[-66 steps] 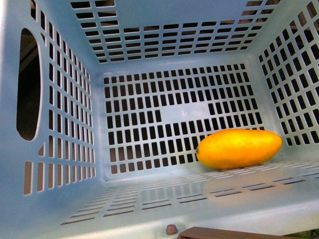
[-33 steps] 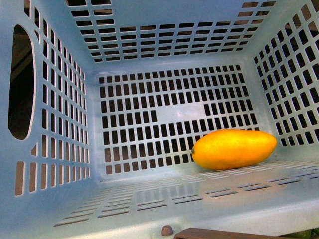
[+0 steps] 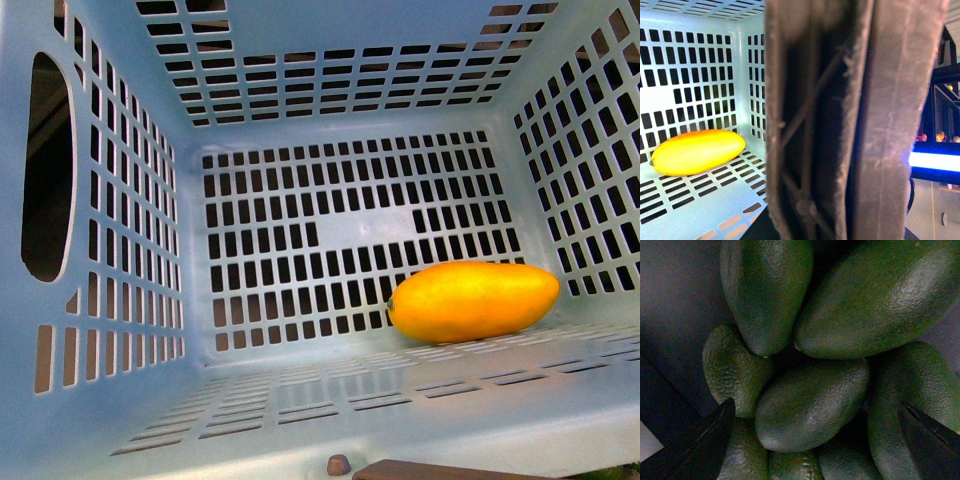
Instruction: Pick mango and avocado into basket
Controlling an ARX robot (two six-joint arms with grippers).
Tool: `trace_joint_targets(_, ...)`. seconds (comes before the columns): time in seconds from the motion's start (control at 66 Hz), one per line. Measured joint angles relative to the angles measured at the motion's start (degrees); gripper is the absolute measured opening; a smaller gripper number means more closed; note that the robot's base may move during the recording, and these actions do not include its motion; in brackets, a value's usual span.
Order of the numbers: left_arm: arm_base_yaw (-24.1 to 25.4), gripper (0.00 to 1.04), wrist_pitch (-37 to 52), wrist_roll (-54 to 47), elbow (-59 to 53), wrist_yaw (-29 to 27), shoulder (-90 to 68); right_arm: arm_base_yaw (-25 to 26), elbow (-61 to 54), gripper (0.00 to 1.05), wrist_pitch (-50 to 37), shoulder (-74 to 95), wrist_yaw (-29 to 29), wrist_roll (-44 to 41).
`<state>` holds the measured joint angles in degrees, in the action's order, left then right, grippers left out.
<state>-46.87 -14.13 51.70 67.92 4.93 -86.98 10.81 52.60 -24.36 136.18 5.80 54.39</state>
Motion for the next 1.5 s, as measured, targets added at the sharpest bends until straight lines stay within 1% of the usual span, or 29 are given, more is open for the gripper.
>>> trace_joint_targets(0.303,0.00,0.14,0.00,0.00,0.00,0.13,0.00,0.39,-2.54,0.96,-0.83,-1.20,1.33,2.25)
trace_joint_targets(0.682,0.00,0.14,0.00,-0.02,0.00,0.04,0.00,2.14,-5.20,0.96,1.49,-5.92,1.33,1.53)
trace_joint_targets(1.499,0.00,0.14,0.00,0.00,0.00,0.04,0.00,1.62,-9.62,0.96,2.19,-6.86,2.82,0.85)
